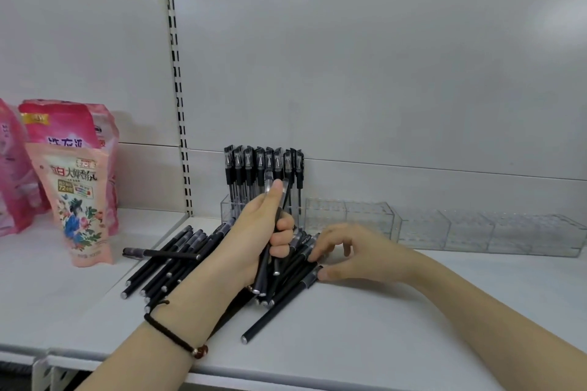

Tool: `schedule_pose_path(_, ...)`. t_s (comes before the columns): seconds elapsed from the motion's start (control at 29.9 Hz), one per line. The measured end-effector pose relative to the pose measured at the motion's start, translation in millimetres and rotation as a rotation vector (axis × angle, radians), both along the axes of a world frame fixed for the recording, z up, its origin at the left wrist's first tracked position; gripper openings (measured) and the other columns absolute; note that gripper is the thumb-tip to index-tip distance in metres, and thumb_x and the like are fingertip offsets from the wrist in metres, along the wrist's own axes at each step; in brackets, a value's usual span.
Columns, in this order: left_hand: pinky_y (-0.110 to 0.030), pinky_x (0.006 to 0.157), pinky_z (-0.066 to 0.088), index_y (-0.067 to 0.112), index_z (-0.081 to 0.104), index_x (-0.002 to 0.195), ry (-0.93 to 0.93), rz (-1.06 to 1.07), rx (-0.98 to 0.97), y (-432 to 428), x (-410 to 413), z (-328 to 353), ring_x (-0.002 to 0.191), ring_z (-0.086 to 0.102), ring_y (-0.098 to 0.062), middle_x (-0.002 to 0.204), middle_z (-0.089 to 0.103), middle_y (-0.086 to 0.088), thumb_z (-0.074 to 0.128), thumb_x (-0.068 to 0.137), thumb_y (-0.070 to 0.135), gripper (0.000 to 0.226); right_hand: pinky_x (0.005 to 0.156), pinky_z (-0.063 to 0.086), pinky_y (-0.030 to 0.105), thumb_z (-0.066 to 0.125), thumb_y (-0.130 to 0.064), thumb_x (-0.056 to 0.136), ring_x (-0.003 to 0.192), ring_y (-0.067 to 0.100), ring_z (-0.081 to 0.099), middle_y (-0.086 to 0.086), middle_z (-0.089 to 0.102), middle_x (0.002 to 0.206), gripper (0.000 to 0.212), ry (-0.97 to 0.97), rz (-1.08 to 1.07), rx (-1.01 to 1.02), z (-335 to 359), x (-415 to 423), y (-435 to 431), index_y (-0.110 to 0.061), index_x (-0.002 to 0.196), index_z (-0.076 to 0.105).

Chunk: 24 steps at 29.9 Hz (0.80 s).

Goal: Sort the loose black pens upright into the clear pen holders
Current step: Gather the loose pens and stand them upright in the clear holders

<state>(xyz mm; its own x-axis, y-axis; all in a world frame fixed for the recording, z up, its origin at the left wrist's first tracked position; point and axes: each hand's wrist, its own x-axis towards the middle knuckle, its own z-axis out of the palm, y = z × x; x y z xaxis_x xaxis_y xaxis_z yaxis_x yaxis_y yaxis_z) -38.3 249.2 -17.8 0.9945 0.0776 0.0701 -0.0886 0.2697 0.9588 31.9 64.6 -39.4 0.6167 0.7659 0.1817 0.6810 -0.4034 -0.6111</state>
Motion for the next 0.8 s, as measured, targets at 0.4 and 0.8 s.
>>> schedule_pose_path(0.4,-0.015,0.033,0.024,0.014,0.045,0.077,0.094,-0.084,0.019,-4.6,-1.0,-3.0,0.04,0.03,-0.006,0.052,0.035,0.006,0.055,0.097,0.024,0.025,0.075,0.033,0.002,0.078,-0.021,0.079,0.093,0.0,0.055,-0.009,0.067,0.097,0.014,0.048,0.017,-0.207,12.5,2.3,-10.5,-0.023,0.093,0.073)
schedule_pose_path(0.8,-0.035,0.077,0.06,0.006,0.047,0.094,0.109,-0.057,-0.007,-5.5,1.2,-6.1,0.092,0.072,-0.029,0.094,0.073,-0.019,0.053,0.098,0.028,0.023,0.077,0.037,0.007,0.067,-0.015,0.088,0.086,-0.001,0.051,-0.005,0.064,0.096,0.015,-0.161,0.012,-0.252,12.7,3.9,-13.9,-0.012,0.103,0.069)
